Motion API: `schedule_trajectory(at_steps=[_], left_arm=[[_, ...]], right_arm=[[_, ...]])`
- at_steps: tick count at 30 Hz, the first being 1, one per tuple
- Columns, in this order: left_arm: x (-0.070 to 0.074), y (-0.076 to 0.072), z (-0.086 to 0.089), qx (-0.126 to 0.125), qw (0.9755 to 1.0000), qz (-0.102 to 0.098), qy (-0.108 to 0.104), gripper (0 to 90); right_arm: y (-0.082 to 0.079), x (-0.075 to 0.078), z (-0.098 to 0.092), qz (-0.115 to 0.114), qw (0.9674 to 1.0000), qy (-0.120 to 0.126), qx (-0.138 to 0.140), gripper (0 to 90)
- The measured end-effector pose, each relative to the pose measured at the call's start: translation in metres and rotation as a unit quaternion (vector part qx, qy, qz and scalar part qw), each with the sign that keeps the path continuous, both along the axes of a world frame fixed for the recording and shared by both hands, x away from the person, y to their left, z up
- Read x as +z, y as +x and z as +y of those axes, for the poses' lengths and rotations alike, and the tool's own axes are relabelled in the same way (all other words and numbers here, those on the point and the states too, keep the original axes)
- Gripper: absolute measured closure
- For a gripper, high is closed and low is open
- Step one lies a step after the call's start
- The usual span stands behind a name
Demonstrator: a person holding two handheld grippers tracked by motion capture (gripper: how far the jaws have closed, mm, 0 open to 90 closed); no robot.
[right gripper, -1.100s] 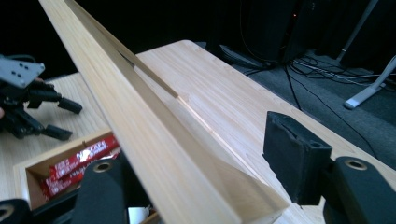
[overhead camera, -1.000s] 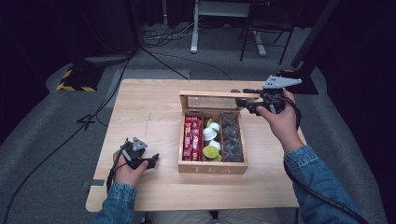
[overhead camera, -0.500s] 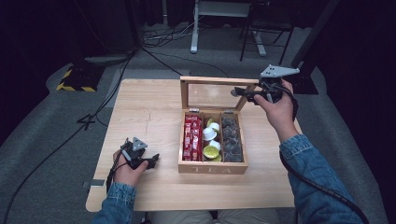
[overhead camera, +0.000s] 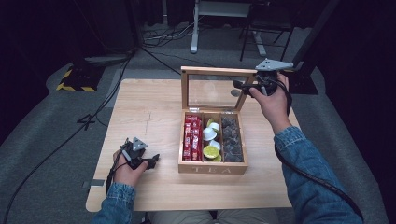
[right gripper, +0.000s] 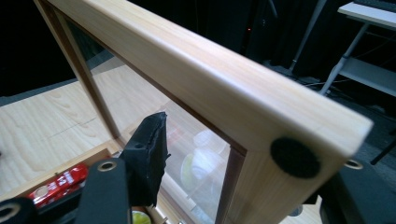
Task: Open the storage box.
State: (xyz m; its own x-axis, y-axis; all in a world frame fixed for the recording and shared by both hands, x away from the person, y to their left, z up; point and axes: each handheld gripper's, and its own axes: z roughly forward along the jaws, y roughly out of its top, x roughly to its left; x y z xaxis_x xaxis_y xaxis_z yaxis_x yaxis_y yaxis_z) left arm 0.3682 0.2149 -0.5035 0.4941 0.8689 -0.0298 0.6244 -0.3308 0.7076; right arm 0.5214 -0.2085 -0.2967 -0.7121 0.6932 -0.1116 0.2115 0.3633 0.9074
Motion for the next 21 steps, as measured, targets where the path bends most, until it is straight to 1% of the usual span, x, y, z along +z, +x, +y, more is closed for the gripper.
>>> schedule_trajectory(at_steps=[9, 10, 15, 21], left_arm=[[0.0, -0.001, 0.001, 0.001, 1.0, 0.001, 0.001, 26.2], [0.0, -0.001, 0.001, 0.001, 1.0, 0.001, 0.001, 26.2], [0.0, -0.001, 0.001, 0.001, 1.0, 0.001, 0.0, 25.9], [0.0, 0.0, 0.001, 0.0, 1.0, 0.001, 0.0, 25.4]], right_arm=[[0.012, 0.0, 0.005, -0.002, 0.9998, -0.01, -0.015, 37.7], [0.016, -0.001, 0.006, -0.002, 0.9997, -0.013, -0.02, 36.9], [0.024, -0.004, 0.008, 0.0, 0.9996, -0.009, -0.028, 35.0], [0.034, -0.007, 0.011, 0.003, 0.9993, -0.011, -0.035, 32.8]])
